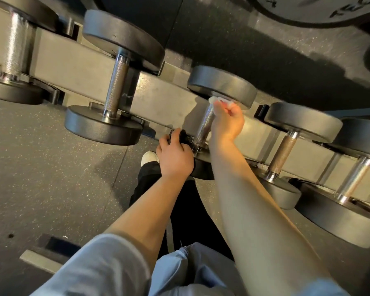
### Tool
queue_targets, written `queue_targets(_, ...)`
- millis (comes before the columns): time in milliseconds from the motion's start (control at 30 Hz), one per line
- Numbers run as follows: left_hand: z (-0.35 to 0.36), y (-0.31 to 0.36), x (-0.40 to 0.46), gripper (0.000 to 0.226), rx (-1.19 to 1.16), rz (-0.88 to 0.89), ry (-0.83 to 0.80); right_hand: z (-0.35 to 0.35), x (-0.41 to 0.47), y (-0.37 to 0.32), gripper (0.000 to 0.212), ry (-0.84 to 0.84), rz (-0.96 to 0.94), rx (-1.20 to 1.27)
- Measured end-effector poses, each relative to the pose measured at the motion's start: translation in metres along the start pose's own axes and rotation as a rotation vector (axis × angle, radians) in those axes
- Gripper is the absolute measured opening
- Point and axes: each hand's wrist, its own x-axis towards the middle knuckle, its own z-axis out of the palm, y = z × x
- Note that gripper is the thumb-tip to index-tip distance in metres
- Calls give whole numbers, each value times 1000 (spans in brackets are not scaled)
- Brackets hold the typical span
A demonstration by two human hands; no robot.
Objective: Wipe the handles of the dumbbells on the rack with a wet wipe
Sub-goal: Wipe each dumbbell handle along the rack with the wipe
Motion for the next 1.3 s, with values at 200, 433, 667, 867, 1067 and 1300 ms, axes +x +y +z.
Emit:
queue_targets(200, 1, -2, 1, 48, 6, 2, 5, 13, 7, 5, 31, 67, 173, 120)
queue_targets(433, 1, -2, 2, 48, -2, 9, -5, 20, 12, -6, 41, 51, 97, -385)
queue_targets(667, -4, -3, 2, 50, 25, 38, -53, 36, 9, -13, 39, 65, 201, -427)
queue_targets(867, -4, -2, 1, 49, 33, 30, -44, 14, 6, -4, 76, -167, 197, -297)
queue_targets(1067, -3, 0, 2, 49, -8, -21, -48, -2, 17, 7, 9, 77, 54, -248)
queue_targets(1300, -2, 0, 1, 49, -16, -28, -35, 28, 18, 8, 46, 61, 92, -397)
